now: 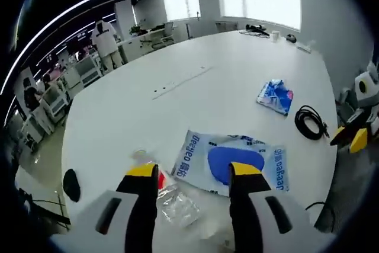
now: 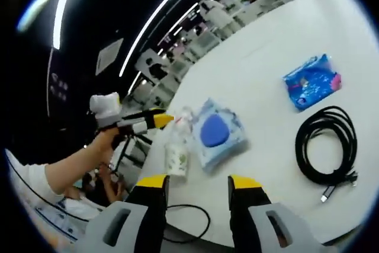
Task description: Arrange the tabletop items into an orderly group along one side of the table until the central work area is clear of visible clutter.
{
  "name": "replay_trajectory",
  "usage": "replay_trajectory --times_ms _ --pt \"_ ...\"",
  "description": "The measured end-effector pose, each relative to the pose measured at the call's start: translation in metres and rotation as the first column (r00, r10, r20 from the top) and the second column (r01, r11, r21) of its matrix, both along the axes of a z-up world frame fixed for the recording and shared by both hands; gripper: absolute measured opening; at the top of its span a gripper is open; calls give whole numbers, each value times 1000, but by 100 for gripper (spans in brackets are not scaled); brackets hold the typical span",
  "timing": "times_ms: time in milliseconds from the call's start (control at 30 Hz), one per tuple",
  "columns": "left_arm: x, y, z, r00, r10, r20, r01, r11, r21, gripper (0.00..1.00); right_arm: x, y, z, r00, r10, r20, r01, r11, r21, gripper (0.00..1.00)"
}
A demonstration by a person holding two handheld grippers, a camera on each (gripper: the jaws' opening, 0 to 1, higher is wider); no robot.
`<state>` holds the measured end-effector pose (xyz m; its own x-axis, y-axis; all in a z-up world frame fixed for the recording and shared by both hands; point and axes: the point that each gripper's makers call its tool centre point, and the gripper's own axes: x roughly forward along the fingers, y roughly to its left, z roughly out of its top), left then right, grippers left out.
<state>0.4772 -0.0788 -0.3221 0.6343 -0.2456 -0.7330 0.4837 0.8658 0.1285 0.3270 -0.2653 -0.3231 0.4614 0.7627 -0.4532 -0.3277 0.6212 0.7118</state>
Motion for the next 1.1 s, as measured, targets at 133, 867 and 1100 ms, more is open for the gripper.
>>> replay_trajectory --times_ms 133,867,1100 --pt "16 -12 -22 997 -34 -71 30 998 -50 47 -2 20 -12 998 -31 -58 31 999 -12 40" --pt "51 -14 -88 960 -64 -273 28 991 -132 25 30 61 -80 956 -173 -235 162 985 -66 23" --pt "50 -16 -89 962 -37 -269 0 990 -138 23 33 69 -83 954 -102 -283 97 995 -29 5"
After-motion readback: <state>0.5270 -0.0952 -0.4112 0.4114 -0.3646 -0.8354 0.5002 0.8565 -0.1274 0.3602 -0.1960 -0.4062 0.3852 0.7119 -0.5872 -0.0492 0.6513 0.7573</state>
